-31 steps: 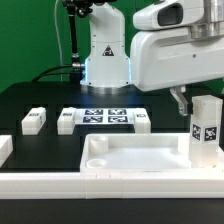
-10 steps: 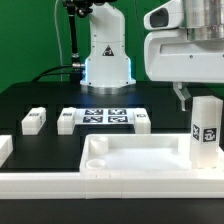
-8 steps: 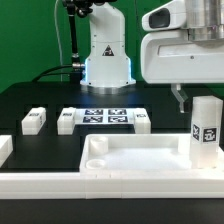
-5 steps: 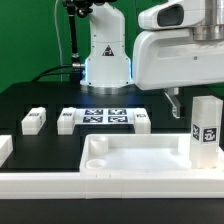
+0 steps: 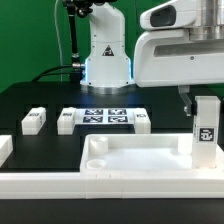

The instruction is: Assemble desk

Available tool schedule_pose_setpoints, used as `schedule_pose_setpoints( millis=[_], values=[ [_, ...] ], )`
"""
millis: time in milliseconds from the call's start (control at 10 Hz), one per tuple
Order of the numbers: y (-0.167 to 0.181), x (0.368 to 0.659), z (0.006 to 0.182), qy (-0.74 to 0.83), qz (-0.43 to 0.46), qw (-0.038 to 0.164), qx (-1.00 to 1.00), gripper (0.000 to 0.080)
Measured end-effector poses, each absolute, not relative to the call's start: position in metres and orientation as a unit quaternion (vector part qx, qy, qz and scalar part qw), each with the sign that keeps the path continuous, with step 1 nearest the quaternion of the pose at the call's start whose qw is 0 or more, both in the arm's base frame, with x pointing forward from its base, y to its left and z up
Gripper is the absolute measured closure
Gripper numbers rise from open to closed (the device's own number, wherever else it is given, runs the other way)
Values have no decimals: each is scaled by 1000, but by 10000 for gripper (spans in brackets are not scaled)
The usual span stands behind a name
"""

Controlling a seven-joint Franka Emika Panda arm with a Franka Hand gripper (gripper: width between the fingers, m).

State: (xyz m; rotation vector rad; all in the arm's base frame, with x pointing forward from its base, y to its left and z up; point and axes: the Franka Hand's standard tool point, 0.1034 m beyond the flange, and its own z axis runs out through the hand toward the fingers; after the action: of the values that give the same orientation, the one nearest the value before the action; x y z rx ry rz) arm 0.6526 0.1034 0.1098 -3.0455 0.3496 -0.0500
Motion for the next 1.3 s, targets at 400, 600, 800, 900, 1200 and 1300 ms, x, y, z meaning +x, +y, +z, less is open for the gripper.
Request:
schedule_pose_setpoints(
  millis=[400, 600, 800, 900, 1200, 1300],
  values=[
    [76, 648, 110, 373, 4, 7, -928, 510],
    [59, 649, 113, 469, 1, -7, -883, 501],
    [55, 649, 114, 491, -7, -16, -871, 499],
    [57, 649, 115, 497, -12, -25, -868, 499],
    [61, 651, 116, 484, -27, -52, -873, 498],
    [63, 652, 116, 475, -29, -59, -878, 498]
  ],
)
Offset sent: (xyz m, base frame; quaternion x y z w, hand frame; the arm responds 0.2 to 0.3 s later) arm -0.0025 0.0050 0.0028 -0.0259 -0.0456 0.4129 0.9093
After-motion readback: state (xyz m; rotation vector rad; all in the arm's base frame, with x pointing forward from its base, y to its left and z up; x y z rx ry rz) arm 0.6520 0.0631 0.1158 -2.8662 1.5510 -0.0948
